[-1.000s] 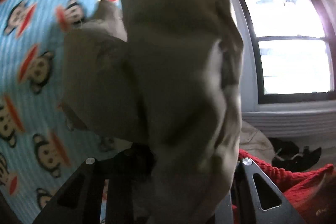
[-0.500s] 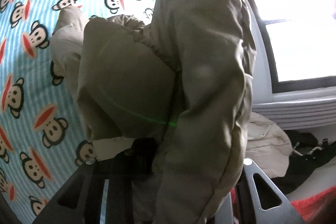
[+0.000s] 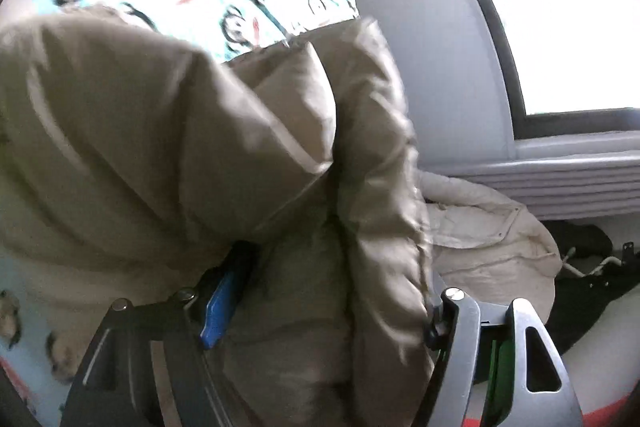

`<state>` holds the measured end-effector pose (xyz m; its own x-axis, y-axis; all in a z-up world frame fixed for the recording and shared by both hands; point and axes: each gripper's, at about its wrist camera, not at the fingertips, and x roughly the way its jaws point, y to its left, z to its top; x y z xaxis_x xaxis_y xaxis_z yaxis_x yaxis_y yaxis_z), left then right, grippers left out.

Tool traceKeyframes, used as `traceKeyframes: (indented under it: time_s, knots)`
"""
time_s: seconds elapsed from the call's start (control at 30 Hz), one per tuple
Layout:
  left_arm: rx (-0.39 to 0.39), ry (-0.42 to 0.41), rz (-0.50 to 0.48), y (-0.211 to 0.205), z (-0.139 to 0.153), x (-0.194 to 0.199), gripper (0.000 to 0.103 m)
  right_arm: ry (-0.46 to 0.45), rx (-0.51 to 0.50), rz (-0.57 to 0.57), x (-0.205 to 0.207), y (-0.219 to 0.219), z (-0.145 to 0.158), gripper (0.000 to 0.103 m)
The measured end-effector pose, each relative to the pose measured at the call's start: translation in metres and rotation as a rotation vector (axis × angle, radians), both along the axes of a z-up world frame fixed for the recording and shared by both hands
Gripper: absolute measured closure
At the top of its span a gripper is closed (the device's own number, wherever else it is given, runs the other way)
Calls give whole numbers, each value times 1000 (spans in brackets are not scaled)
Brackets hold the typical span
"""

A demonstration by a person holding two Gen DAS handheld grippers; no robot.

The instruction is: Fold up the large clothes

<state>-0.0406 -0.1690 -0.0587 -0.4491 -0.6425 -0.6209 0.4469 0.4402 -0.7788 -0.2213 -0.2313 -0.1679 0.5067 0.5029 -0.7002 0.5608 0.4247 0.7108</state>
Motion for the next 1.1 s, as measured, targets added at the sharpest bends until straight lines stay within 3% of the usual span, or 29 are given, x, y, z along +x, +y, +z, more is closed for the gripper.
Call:
traceKeyframes:
  time_s: [0.1, 0.17, 0.2, 0.23, 0.27, 0.3, 0.43, 0.57, 0.6, 0.63, 0.67, 0.73, 0.83, 0.9, 1.0, 1.1]
  knots:
    - [12, 52, -21, -34, -31, 3, 32, 17, -72, -56, -25, -22, 16, 93]
    - [36, 44, -46, -54, -42, -2, 32, 27, -124, -110, -45, -41, 29, 85]
    - [56, 23, -57, -64, -46, -5, 32, 27, -137, -128, -51, -47, 34, 66]
    - [66, 4, -66, -75, -49, -4, 32, 18, -159, -162, -62, -56, 44, 38]
    - [78, -17, -77, -84, -49, -5, 32, 0, -184, -196, -71, -64, 54, 30]
    - [90, -35, -85, -91, -50, -7, 32, -26, -200, -219, -79, -69, 63, 29]
    - [121, -62, -104, -113, -63, -4, 32, -147, -175, -213, -99, -82, 90, 29]
    - [139, -132, -114, -118, -52, -5, 32, -157, -173, -118, -61, -76, 90, 29]
    - [117, -167, -104, -116, -41, -4, 32, -118, -211, -91, -45, -74, 86, 35]
    - [91, -223, -89, -107, -27, 0, 32, -79, -267, -69, -32, -71, 82, 69]
    - [79, -304, -63, -96, -10, 4, 32, -53, -299, -49, -26, -71, 78, 81]
    - [93, -486, 17, -70, 15, 18, 32, -16, -379, -41, -28, -70, 76, 85]
    - [170, -647, 128, -32, 20, 41, 32, 37, -460, -28, -39, -78, 70, 86]
    - [260, -661, 178, -15, 4, 58, 32, 75, -439, -46, -49, -86, 58, 86]
    - [277, -615, 210, -17, -21, 66, 32, 112, -382, -89, -61, -101, 38, 86]
    - [293, -722, 152, -60, -36, 48, 32, 134, -360, -117, -70, -110, 28, 86]
